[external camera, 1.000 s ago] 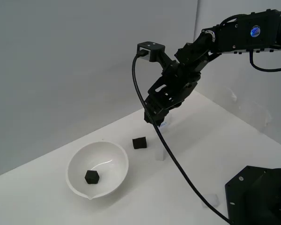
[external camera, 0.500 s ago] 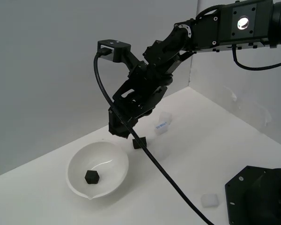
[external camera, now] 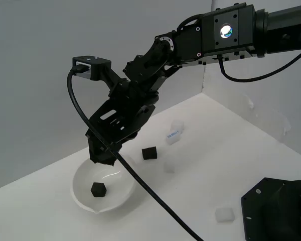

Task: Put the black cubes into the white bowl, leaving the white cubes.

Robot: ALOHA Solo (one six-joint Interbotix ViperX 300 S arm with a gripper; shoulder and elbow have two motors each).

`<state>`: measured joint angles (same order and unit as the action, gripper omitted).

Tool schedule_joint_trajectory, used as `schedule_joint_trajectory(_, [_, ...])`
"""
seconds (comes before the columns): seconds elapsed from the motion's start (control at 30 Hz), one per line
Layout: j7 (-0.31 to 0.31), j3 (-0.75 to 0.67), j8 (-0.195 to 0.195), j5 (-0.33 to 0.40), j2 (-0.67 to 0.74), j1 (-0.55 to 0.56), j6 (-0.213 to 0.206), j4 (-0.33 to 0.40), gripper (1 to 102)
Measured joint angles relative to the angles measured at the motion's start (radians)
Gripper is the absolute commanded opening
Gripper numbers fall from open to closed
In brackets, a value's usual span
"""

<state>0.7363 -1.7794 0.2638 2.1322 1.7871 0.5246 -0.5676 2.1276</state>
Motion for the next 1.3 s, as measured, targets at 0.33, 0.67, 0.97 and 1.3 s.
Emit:
schedule_joint_trajectory(0.33, [-0.044,0.015,0.000,0.000,-0.017,0.018,-0.031,0.000,100])
schedule_joint_trajectory(0.67, [-0.020,0.003,0.069,0.032,-0.003,-0.061,-0.025,0.032,100])
schedule_joint_trajectory(0.97, [-0.018,-0.029,0.227,0.146,0.028,-0.235,0.043,0.152,100])
schedule_joint_trajectory(1.3, [-0.038,0.000,0.242,0.163,-0.002,-0.299,0.209,0.167,100])
